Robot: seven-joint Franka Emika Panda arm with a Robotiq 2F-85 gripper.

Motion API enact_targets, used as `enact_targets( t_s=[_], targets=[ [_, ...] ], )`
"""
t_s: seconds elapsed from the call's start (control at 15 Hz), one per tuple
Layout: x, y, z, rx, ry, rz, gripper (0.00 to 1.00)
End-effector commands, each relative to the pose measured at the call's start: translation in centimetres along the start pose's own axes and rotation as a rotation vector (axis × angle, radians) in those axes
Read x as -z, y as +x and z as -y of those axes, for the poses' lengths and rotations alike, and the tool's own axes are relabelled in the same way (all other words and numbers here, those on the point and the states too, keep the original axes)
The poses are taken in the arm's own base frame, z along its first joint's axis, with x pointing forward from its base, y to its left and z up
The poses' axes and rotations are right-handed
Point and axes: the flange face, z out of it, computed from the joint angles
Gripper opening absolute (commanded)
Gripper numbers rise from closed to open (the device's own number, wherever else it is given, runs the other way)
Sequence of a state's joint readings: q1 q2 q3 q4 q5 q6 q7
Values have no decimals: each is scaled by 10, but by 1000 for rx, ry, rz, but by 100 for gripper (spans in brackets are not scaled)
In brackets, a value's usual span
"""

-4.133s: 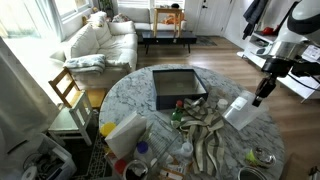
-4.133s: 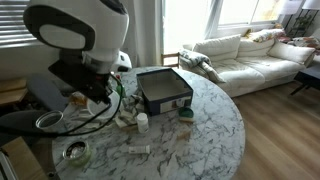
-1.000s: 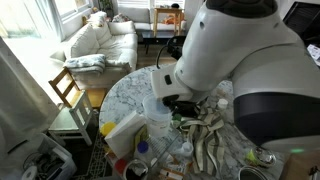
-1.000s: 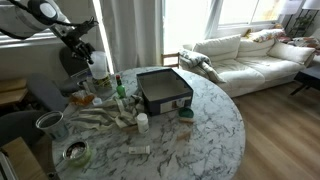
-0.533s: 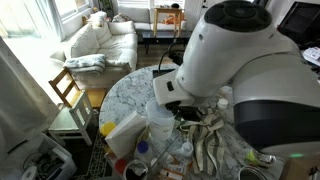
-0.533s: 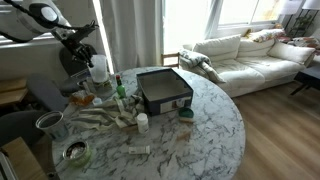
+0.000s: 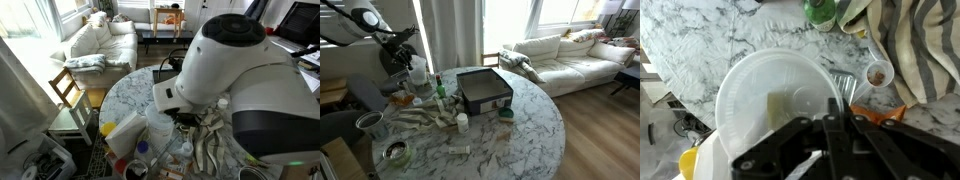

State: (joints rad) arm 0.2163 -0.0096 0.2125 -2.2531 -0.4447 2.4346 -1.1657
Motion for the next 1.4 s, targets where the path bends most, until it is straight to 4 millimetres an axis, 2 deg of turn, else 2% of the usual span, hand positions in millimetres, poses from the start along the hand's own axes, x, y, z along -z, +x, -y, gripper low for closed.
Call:
enact_targets(
  t_s=[0.0,0.2,0.27,0.33,0.47,0.73,0.93,1.0,1.2,1.33],
  targets=[
    [-5,10,4,-5,-28,-3,1],
    [-7,13,5,1,-45,13,2],
    [-8,14,5,0,-47,19,30],
    [-9,13,5,0,-46,26,32],
    [-9,12,5,8,-37,36,44],
    [-5,8,4,-15,-10,18,75],
    [4,-10,6,-148,117,28,97],
    [7,-19,9,-182,161,25,100],
    [21,-45,29,-274,318,27,100],
    [24,-59,48,-313,414,-52,100]
  ],
)
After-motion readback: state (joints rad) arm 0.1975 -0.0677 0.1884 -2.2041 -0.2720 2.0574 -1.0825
